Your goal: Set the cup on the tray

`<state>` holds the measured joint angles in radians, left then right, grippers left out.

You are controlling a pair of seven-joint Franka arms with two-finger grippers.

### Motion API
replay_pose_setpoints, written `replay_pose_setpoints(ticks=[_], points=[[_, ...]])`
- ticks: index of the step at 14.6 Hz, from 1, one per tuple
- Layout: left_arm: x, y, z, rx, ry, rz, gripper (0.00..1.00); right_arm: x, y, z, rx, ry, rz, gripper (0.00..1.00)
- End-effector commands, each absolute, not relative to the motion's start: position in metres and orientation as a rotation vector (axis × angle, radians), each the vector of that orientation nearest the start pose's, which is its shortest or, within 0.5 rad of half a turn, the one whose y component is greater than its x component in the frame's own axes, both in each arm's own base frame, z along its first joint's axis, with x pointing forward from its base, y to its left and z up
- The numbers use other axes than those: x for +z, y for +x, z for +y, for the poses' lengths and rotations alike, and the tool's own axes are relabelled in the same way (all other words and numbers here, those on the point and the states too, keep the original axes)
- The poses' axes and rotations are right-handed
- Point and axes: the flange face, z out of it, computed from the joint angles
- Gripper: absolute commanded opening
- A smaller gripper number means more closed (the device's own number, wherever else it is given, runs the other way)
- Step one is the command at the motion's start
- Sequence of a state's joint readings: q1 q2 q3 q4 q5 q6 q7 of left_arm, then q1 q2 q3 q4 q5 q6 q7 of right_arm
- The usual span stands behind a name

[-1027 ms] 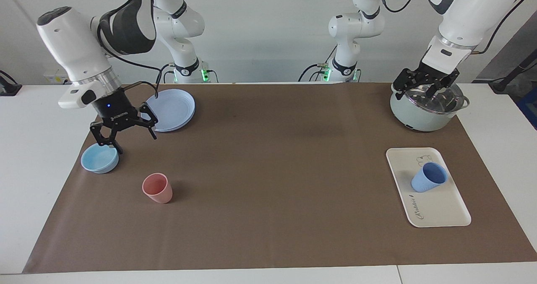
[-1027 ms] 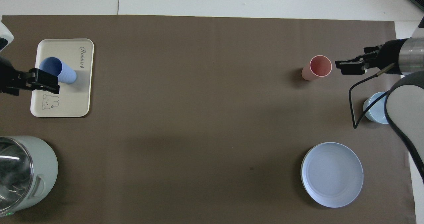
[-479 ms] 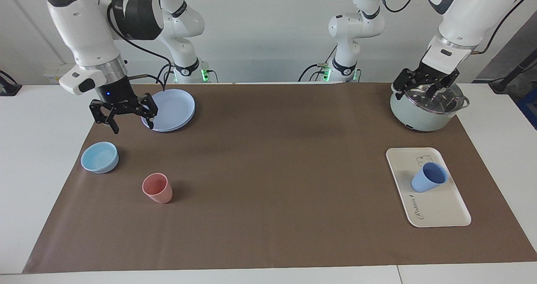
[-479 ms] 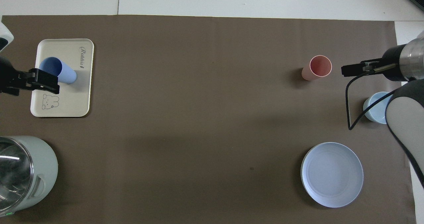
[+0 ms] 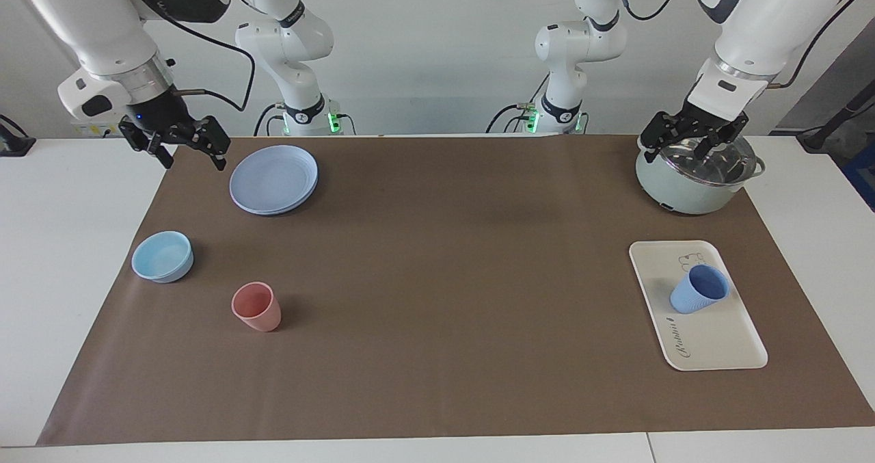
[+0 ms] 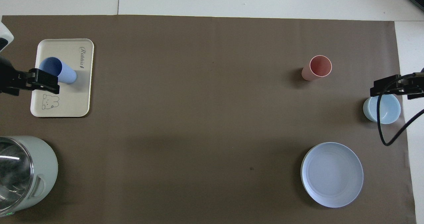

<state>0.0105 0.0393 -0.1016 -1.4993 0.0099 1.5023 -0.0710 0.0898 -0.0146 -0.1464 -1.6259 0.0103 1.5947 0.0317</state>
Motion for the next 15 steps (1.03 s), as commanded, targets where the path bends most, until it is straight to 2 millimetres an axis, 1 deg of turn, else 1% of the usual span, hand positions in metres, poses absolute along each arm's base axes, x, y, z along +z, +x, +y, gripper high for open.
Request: replay_pose_setpoints(ticks=[1, 4, 5, 6, 9, 10, 11, 15], points=[[0.631, 0.549, -0.047, 0.058, -3.141, 0.031, 1.0, 0.609, 0.533, -0.032, 0.073, -3.142, 0.136, 1.0], [0.631, 0.549, -0.047, 0.058, -3.141, 0.031, 1.0, 0.613, 0.536, -0.035, 0.039, -3.195, 0.127, 1.0], [0.631, 0.55, -0.046, 0.058, -3.141, 0.029, 1.0, 0.625, 0.538, -0.033, 0.006, -3.187, 0.134, 1.0], [0.631, 0.549, -0.047, 0.058, -3.141, 0.031, 1.0, 0.633, 0.539, -0.029, -0.002, -3.187, 0.131, 1.0], [0.631, 0.549, -0.047, 0.058, -3.141, 0.031, 1.0, 0.63, 0.537, -0.026, 0.025, -3.17, 0.13, 1.0], [0.632, 0.549, -0.047, 0.055, -3.141, 0.031, 1.0, 0.63, 0.537, -0.024, 0.034, -3.146, 0.128, 1.0], [0.633, 0.549, -0.047, 0.053, -3.141, 0.031, 1.0, 0.63, 0.536, -0.025, 0.048, -3.122, 0.138, 1.0], [0.632, 0.548, -0.047, 0.058, -3.14, 0.031, 1.0, 0.63, 0.535, -0.024, 0.051, -3.137, 0.127, 1.0]])
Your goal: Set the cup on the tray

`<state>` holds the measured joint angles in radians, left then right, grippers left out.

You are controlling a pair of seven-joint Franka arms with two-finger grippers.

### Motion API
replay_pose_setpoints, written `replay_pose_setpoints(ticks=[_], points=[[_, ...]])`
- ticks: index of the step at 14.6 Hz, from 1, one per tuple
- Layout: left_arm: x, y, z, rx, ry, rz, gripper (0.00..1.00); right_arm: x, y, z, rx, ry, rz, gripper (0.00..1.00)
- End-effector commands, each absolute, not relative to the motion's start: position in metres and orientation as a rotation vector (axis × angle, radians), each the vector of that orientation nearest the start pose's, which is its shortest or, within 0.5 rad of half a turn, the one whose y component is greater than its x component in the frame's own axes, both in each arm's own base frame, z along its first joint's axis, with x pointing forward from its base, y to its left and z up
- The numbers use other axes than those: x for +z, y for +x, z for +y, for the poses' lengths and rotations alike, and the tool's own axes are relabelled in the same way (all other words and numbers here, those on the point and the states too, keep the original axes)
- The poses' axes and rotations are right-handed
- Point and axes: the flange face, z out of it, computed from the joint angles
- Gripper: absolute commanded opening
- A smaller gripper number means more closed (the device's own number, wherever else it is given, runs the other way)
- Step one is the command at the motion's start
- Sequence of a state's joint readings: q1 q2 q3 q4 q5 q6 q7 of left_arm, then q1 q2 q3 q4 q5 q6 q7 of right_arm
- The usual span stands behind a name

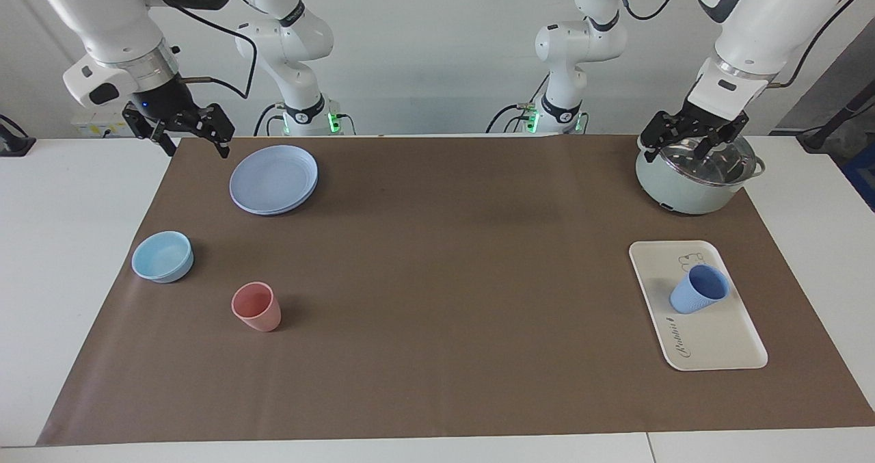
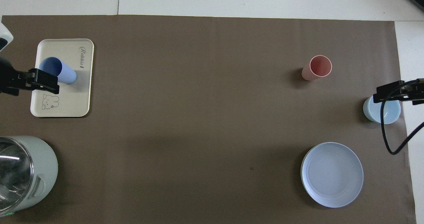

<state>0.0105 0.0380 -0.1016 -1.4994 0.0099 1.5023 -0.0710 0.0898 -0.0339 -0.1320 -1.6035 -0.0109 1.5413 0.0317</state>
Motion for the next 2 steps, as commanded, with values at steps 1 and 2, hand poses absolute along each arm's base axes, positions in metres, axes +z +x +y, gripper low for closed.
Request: replay_pose_setpoints(ticks=[1, 2], points=[[0.6319, 0.5483, -0.0472, 0.058, -3.14, 0.031, 1.0, 0.6295, 0.5348, -0.0236, 0.054, -3.137, 0.127, 1.0], [0.6319, 0.5483, -0.0472, 0.058, -3.14, 0.031, 1.0, 0.6302, 0.5348, -0.0237, 0.051, -3.139, 0.13, 1.0]])
